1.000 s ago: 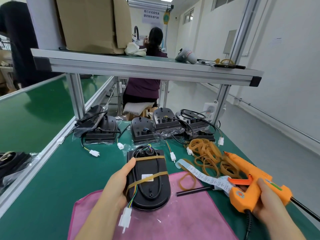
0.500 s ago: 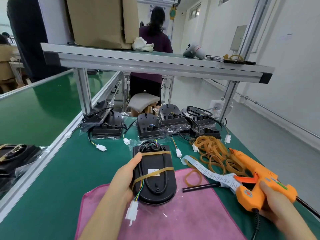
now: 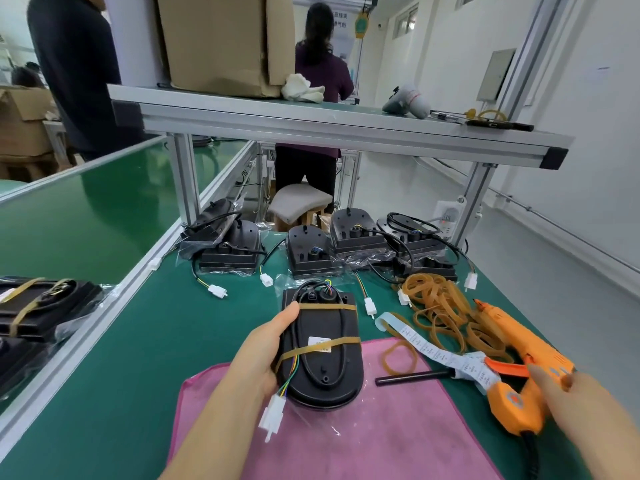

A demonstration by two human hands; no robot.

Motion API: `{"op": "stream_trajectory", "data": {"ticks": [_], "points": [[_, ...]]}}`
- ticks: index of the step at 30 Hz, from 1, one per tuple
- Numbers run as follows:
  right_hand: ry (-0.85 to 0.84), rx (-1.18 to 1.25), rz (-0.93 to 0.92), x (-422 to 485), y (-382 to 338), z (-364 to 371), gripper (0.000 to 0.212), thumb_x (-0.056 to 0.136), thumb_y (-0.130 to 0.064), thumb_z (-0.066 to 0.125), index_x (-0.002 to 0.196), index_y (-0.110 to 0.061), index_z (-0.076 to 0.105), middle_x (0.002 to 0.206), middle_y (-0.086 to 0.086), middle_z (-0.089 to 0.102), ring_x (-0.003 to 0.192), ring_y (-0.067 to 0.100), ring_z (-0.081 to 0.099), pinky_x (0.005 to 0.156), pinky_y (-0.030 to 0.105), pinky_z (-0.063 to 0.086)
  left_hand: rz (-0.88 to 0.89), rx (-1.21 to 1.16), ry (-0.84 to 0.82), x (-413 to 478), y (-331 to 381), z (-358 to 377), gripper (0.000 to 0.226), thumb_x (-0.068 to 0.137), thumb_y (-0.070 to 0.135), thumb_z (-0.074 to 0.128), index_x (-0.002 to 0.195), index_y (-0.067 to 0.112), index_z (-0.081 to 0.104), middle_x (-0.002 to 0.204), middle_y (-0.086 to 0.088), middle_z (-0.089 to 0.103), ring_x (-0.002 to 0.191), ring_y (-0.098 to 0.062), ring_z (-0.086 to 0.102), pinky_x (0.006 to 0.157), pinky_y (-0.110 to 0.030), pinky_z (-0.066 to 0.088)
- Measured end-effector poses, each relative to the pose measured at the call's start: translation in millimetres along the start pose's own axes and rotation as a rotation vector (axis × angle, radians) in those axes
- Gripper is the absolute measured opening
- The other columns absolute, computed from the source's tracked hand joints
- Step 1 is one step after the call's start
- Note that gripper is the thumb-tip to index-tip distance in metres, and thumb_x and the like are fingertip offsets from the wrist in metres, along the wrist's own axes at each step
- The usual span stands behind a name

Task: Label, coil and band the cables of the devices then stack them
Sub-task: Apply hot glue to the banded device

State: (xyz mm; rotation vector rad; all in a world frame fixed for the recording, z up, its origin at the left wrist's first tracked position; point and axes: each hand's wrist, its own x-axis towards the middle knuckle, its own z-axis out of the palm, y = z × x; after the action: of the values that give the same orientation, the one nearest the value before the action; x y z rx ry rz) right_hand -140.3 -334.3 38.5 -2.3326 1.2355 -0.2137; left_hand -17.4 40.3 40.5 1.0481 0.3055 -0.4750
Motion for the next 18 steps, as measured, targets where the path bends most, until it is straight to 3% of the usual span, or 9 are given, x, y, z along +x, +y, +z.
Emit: {"op": "stream_trajectory", "data": {"ticks": [2,4,7,9,11,12,14,16,18], "points": [[0.05,0.097,-0.088,-13,-35,-4,0.058,0.088,-0.059,0.048,0.122,-0.012,0.052,0.115,0.018,0.061,0.099,0.035,0.058,0.081,0.042,0.046,0.004,0.007,-0.014,2,3,-3,0.029,0.089,0.03,0.065,0.099,0.004,0.073,0.094,-0.021,0.074,0.07,-0.032,0.073,0.053,-0.039,0.059],[0.036,0.215,-0.275,-30,-68,-7,0.045,0.088,-0.057,0.05,0.117,-0.023,0.055,0.108,0.007,0.063,0.087,0.022,0.057,0.07,0.034,0.045,-0.001,0.045,-0.034,2,8,-7,0.029,0.088,0.031,0.066,0.095,0.004,0.074,0.094,-0.021,0.074,0.069,-0.032,0.073,0.052,-0.038,0.058],[-0.247,0.414,-0.549,-58,-124,-1,0.017,0.085,-0.05,0.059,0.093,-0.036,0.063,0.089,-0.014,0.065,0.071,0.005,0.06,0.06,0.025,0.044,-0.024,0.126,-0.089,1,16,-10,0.031,0.078,0.033,0.072,0.092,0.006,0.077,0.098,-0.019,0.074,0.073,-0.031,0.073,0.058,-0.037,0.058],[-0.436,0.386,-0.648,-64,-164,12,0.012,0.084,-0.046,0.063,0.092,-0.038,0.064,0.093,-0.016,0.068,0.076,0.0,0.063,0.063,0.02,0.043,-0.048,0.18,-0.129,-1,19,-11,0.033,0.069,0.036,0.075,0.086,0.008,0.08,0.099,-0.019,0.074,0.075,-0.03,0.073,0.062,-0.037,0.058],[-0.62,0.298,-0.725,-62,-198,31,0.032,0.082,-0.051,0.064,0.109,-0.036,0.061,0.108,-0.015,0.065,0.094,0.002,0.061,0.073,0.021,0.044,-0.082,0.224,-0.169,-3,22,-11,0.033,0.068,0.036,0.075,0.086,0.009,0.08,0.1,-0.019,0.074,0.078,-0.03,0.072,0.067,-0.037,0.058],[-0.725,0.249,-0.733,-62,-213,38,0.051,0.079,-0.055,0.065,0.123,-0.032,0.057,0.107,-0.014,0.064,0.094,0.002,0.06,0.073,0.021,0.044,-0.092,0.239,-0.188,-3,23,-12,0.032,0.069,0.035,0.076,0.088,0.009,0.079,0.103,-0.019,0.073,0.081,-0.031,0.072,0.071,-0.038,0.058],[-0.917,0.137,-0.714,-59,-237,52,0.082,0.068,-0.063,0.068,0.138,-0.028,0.044,0.089,-0.007,0.058,0.071,0.004,0.052,0.063,0.02,0.038,-0.107,0.255,-0.212,-4,25,-14,0.028,0.078,0.032,0.074,0.092,0.008,0.079,0.108,-0.019,0.072,0.087,-0.031,0.071,0.077,-0.039,0.058],[-1.058,-0.025,-0.737,-60,-253,59,0.09,0.06,-0.066,0.068,0.139,-0.034,0.04,0.087,-0.006,0.058,0.062,0.006,0.053,0.059,0.02,0.038,-0.096,0.279,-0.228,-4,29,-18,0.026,0.086,0.028,0.069,0.099,0.006,0.076,0.11,-0.02,0.071,0.089,-0.03,0.07,0.083,-0.04,0.057],[-1.2,-0.115,-0.735,-61,-263,66,0.082,0.062,-0.064,0.07,0.133,-0.031,0.046,0.107,-0.008,0.068,0.086,0.009,0.068,0.074,0.03,0.054,-0.068,0.324,-0.227,-5,34,-23,0.029,0.088,0.026,0.066,0.106,0.004,0.071,0.112,-0.02,0.07,0.092,-0.03,0.069,0.093,-0.043,0.053]]}}
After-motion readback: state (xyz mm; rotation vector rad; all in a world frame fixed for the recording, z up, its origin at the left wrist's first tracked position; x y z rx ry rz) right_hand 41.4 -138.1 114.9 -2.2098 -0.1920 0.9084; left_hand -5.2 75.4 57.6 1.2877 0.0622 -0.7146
